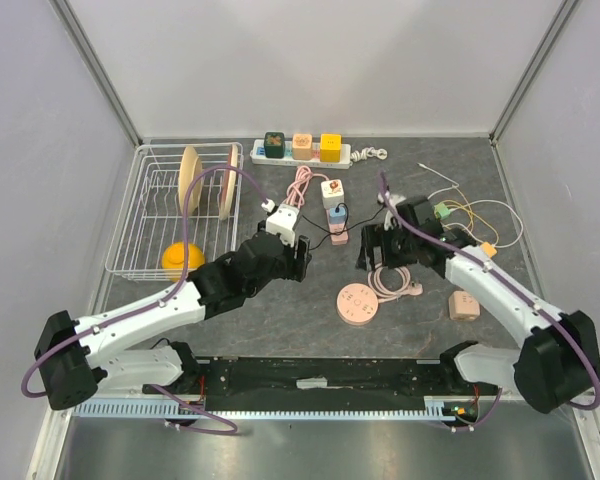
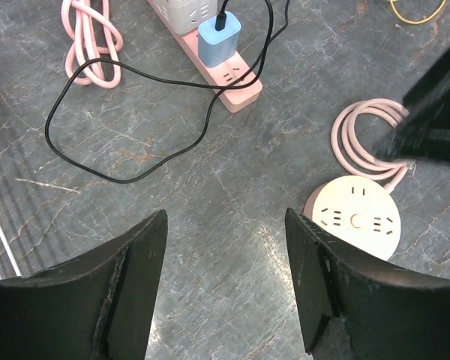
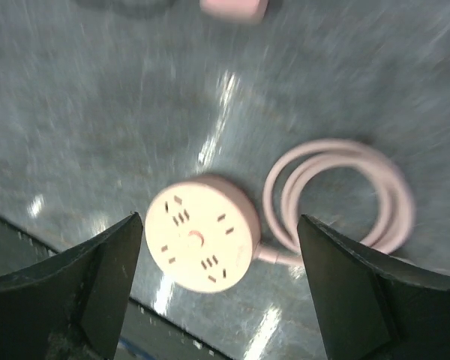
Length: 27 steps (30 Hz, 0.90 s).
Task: Insert the plug
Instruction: Move the socket to the center of the board, then pick up the plug from the center of the board.
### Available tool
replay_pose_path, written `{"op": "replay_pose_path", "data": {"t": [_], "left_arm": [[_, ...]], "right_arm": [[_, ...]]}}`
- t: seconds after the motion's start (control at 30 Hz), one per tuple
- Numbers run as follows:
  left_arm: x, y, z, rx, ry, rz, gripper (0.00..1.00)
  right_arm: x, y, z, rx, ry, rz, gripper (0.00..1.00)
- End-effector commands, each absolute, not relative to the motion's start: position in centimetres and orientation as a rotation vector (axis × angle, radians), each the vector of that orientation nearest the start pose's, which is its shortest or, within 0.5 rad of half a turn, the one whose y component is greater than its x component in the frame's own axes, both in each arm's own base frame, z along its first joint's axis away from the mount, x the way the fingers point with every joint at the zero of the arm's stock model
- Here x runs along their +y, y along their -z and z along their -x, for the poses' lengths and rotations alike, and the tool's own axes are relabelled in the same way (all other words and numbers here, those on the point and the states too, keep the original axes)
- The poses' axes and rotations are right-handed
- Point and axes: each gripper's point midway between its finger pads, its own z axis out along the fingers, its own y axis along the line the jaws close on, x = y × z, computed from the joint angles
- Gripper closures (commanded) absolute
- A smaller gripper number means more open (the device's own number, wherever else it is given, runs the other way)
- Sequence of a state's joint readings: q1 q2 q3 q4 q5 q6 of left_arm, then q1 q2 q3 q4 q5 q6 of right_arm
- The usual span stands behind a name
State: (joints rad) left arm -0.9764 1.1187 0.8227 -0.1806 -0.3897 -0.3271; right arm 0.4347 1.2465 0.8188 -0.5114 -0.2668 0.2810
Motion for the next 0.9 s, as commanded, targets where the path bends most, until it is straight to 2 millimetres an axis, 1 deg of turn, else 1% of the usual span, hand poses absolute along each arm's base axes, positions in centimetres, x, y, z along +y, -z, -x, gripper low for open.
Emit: {"op": "replay_pose_path", "data": {"t": [0.0, 0.03, 0.07, 0.1, 0.17, 0.2, 0.27, 0.3, 0.37, 0.4, 0.47, 0.5, 0.57, 0.6, 0.67, 0.7, 0.8, 0.83, 0.87], "left_arm": [[-25.8, -21.5, -24.7, 1.928, 0.459, -0.344, 0.29], [-25.2, -21.9, -24.6, 1.914, 0.461, -0.324, 0.29], [-24.8, -21.4, -24.5, 1.922, 0.453, -0.319, 0.29], [-24.4, -21.2, -24.4, 1.921, 0.452, -0.312, 0.29], [-23.0, -20.7, -24.2, 1.921, 0.437, -0.293, 0.29], [-22.5, -20.6, -24.2, 1.918, 0.425, -0.287, 0.29], [-21.0, -19.8, -24.1, 1.919, 0.383, -0.264, 0.29], [-20.5, -19.6, -24.1, 1.917, 0.364, -0.267, 0.29], [-19.4, -18.9, -24.2, 1.917, 0.329, -0.264, 0.29], [-19.0, -19.3, -24.1, 1.899, 0.319, -0.273, 0.29], [-18.2, -19.2, -24.0, 1.887, 0.287, -0.281, 0.29], [-17.9, -19.7, -23.9, 1.869, 0.281, -0.29, 0.29], [-17.6, -20.4, -23.9, 1.854, 0.278, -0.29, 0.29], [-17.4, -20.6, -23.8, 1.844, 0.268, -0.303, 0.29], [-16.8, -21.1, -23.8, 1.827, 0.247, -0.296, 0.29], [-16.5, -21.1, -23.8, 1.826, 0.233, -0.301, 0.29], [-16.2, -21.3, -23.8, 1.822, 0.225, -0.293, 0.29], [-16.2, -21.3, -23.7, 1.821, 0.229, -0.296, 0.29], [-16.3, -21.3, -23.7, 1.821, 0.231, -0.296, 0.29]], "right_arm": [[12.5, -15.7, -28.7, 2.446, -0.323, 0.117, 0.04], [10.6, -16.7, -29.8, 2.423, -0.235, 0.04, 0.02], [9.2, -16.9, -30.2, 2.423, -0.201, -0.027, 0.02], [6.4, -16.9, -30.7, 2.424, -0.151, -0.145, 0.02], [3.9, -17.1, -31.1, 2.412, -0.108, -0.261, 0.02], [2.0, -17.0, -31.2, 2.408, -0.075, -0.365, 0.02], [-0.5, -16.6, -31.2, 2.394, -0.003, -0.482, 0.02], [-2.4, -16.1, -31.1, 2.384, 0.029, -0.588, 0.02], [-4.5, -15.4, -31.0, 2.37, 0.075, -0.695, 0.02], [-6.6, -14.8, -30.9, 2.343, 0.133, -0.804, 0.02], [-8.2, -14.0, -31.0, 2.331, 0.151, -0.886, 0.02], [-9.6, -13.2, -31.0, 2.336, 0.164, -0.947, 0.02], [-10.9, -12.6, -31.3, 2.329, 0.188, -0.992, 0.02], [-11.9, -11.6, -31.0, 2.347, 0.202, -1.038, 0.02], [-13.2, -10.8, -30.8, 2.364, 0.237, -1.065, 0.02], [-14.3, -9.9, -30.3, 2.38, 0.26, -1.1, 0.02], [-15.6, -8.3, -30.0, 2.423, 0.258, -1.104, 0.06], [-15.1, -8.1, -30.4, 2.435, 0.2, -1.082, 0.07], [-15.1, -7.8, -30.8, 2.438, 0.188, -1.06, 0.08]]}}
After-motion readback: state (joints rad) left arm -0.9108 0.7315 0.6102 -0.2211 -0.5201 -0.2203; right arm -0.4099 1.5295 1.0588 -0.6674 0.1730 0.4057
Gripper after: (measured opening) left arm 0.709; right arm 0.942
